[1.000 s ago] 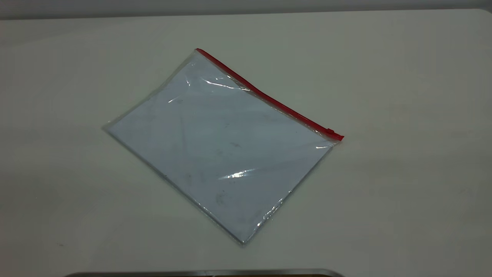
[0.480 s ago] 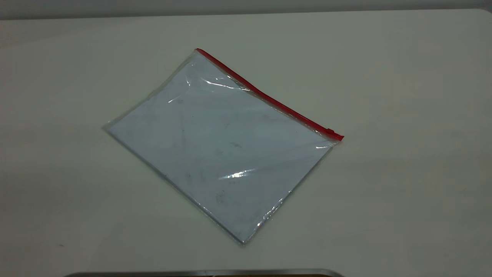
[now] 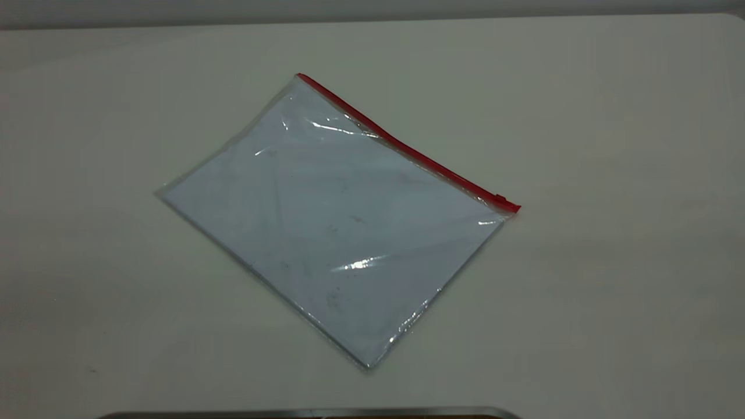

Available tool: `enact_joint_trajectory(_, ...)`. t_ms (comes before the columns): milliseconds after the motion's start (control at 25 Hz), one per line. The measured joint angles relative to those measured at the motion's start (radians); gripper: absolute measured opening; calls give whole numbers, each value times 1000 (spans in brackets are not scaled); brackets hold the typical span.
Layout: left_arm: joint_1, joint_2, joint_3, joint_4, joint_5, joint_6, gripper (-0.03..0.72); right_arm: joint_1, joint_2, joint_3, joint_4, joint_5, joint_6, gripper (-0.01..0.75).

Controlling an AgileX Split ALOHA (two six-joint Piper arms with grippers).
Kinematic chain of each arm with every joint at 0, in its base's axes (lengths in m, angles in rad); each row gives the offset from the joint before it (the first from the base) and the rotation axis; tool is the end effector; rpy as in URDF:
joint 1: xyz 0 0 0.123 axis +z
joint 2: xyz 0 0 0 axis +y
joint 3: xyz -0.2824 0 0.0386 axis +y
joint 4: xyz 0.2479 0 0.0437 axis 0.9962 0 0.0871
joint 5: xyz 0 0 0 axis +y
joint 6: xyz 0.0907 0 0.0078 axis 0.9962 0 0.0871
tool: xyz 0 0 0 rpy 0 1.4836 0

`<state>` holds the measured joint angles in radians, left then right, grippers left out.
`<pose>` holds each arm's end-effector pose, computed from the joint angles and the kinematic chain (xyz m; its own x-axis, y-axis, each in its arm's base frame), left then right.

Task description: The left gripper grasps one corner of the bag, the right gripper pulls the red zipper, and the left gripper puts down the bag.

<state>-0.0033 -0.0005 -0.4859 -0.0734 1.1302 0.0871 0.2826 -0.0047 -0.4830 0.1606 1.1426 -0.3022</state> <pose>-0.0066 -0.0060 0.2680 -0.5233 0.0573 -0.8502 0.0889 0.9960 0.0124 -0.0113 0.0105 0.2669 -0.4065 -0.3580 -0.8406 -0.5025 0.8560 -0.1215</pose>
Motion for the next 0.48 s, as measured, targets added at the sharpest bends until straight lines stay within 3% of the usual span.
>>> enact_joint_trajectory(480, 0, -19, 0, 2, 4, 0, 590, 0, 0, 0, 0, 0, 0, 564)
